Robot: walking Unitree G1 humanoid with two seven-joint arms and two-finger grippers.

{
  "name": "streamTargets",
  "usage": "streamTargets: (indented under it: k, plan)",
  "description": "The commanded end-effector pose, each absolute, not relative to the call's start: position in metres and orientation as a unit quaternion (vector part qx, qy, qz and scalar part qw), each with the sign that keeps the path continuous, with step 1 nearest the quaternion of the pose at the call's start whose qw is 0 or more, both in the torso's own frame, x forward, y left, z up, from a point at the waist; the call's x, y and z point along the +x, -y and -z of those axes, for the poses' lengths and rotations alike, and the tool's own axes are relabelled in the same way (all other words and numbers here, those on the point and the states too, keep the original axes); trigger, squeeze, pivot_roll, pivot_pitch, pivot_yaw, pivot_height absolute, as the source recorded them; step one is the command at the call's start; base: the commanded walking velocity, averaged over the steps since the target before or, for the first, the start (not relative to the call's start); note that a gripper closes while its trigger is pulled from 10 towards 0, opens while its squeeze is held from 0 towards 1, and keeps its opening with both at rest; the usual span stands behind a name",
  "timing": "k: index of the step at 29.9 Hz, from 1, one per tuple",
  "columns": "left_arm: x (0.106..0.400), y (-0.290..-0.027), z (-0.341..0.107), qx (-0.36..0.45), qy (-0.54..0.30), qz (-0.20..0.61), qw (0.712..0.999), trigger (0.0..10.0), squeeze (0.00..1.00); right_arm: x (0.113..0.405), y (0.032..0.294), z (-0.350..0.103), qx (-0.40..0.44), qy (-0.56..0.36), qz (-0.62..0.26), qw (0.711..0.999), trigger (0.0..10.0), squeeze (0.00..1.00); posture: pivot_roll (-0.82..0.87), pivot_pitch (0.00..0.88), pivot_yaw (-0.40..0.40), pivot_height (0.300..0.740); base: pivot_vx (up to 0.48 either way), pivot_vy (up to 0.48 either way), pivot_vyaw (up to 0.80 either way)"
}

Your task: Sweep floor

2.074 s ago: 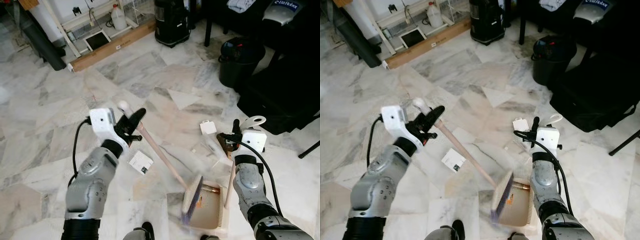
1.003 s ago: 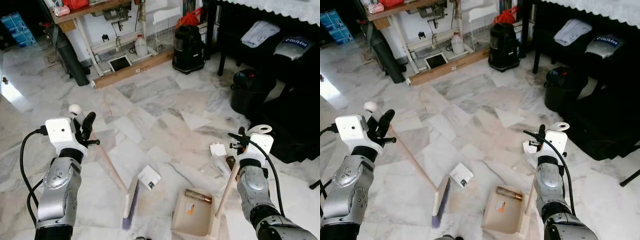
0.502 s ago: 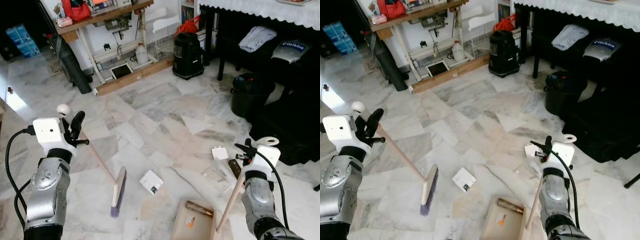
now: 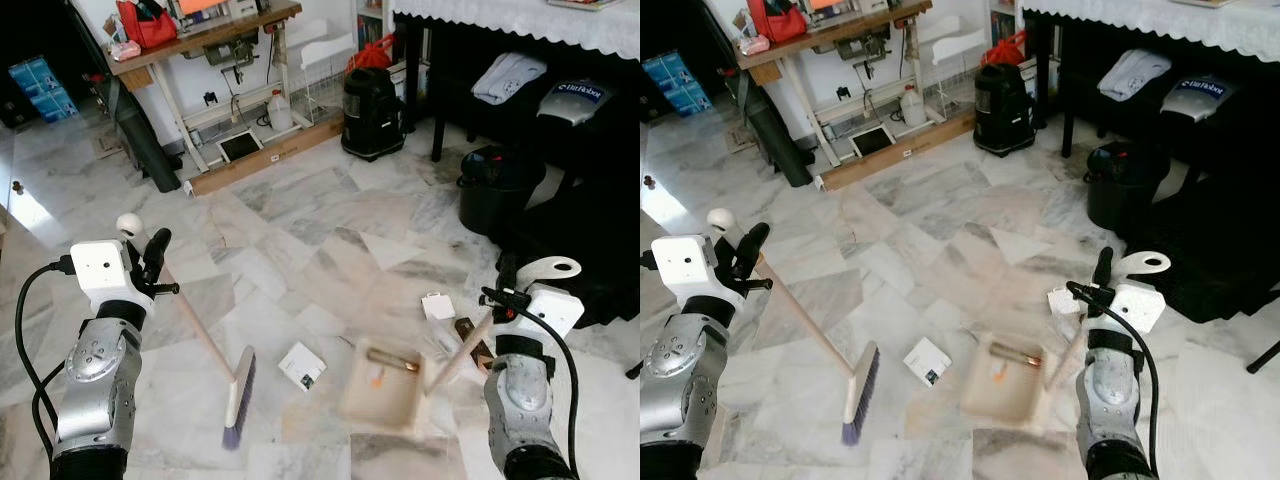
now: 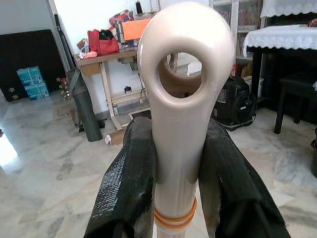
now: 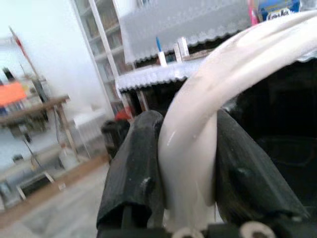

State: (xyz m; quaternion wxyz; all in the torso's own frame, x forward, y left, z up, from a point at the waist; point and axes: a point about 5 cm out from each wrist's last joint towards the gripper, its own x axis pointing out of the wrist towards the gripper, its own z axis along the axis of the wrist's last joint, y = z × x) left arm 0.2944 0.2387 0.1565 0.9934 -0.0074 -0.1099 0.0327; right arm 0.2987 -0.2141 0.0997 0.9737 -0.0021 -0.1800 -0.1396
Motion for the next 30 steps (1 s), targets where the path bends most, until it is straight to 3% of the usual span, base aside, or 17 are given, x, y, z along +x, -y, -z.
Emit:
streamTargets:
  k: [1,12,30]
  plan:
    - [0.293,-0.248,-0.164,0.019,0.128,-0.044,0.991,10.0,0.00,0.303,0.198,-0.116,0.012,0.214,0.110,0.970,10.0,0.00,0.00,0.000,0.173,0.740,0.000,0.000,0.00]
    - [0.292,-0.239,-0.155,-0.022,0.133,-0.066,0.989,10.0,0.00,0.304,0.179,-0.136,0.041,0.227,0.076,0.970,10.0,0.00,-0.02,0.000,0.120,0.740,0.000,0.000,0.00]
    - [0.290,-0.207,-0.141,-0.033,0.122,-0.010,0.992,10.0,0.00,0.302,0.191,-0.154,0.022,0.224,0.072,0.972,10.0,0.00,-0.05,0.000,0.093,0.740,0.000,0.000,0.00]
